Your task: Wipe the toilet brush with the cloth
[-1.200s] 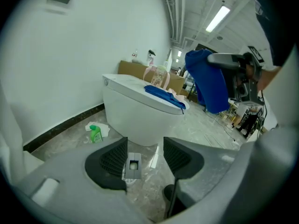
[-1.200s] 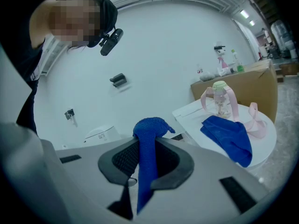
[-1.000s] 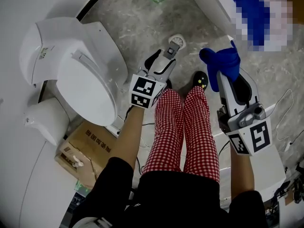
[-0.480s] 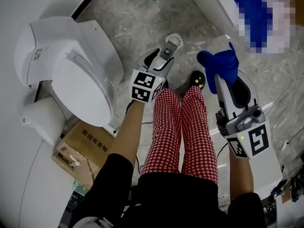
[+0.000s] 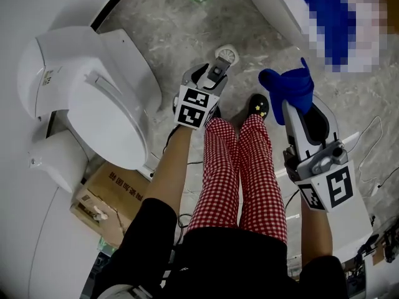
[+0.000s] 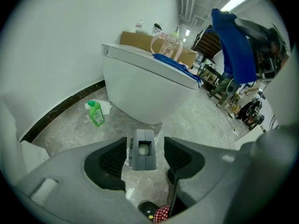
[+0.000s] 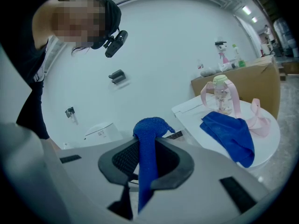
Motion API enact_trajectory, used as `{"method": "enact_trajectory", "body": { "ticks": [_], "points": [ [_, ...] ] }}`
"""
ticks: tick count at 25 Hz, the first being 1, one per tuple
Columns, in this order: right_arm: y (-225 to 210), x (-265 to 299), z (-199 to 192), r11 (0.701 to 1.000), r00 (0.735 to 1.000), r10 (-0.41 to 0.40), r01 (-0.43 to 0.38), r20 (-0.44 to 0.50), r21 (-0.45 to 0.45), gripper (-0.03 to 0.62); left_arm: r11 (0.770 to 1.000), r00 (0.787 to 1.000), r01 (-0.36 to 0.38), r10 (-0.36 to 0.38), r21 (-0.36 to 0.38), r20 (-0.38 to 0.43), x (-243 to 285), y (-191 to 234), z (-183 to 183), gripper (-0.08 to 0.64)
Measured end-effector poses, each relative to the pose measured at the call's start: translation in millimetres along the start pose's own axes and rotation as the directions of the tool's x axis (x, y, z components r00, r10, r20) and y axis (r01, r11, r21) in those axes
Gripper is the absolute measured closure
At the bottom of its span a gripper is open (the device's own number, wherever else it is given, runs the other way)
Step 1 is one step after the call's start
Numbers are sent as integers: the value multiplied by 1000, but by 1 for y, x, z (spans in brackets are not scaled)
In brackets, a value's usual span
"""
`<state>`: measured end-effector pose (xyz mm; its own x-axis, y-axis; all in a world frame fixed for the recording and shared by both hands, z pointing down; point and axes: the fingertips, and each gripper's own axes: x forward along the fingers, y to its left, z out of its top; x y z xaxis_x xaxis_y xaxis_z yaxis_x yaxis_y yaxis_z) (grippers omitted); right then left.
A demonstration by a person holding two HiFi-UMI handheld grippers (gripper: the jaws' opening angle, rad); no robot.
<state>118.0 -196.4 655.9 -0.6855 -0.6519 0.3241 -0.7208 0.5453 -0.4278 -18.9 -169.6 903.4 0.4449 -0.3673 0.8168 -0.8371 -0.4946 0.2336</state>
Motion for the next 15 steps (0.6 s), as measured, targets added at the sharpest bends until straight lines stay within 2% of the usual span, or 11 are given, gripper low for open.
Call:
{"method": "enact_trajectory", "body": {
  "ticks": [4,10,15],
  "points": [
    [-3,0,2,1000,1000,-12,12,3,3,525,1000,998,6,-5,20,-66,10,1,-11,318],
    [-9,1,-1,1000,1000,-14,14,-15,12,525,1000,996,-3,5,26,-85,19,3,-10,318],
    [-11,4,-1,1000,1000,-12,12,-23,11,525,1000,989,-6,9,21,-146,29,4,-8,318]
  ]
}}
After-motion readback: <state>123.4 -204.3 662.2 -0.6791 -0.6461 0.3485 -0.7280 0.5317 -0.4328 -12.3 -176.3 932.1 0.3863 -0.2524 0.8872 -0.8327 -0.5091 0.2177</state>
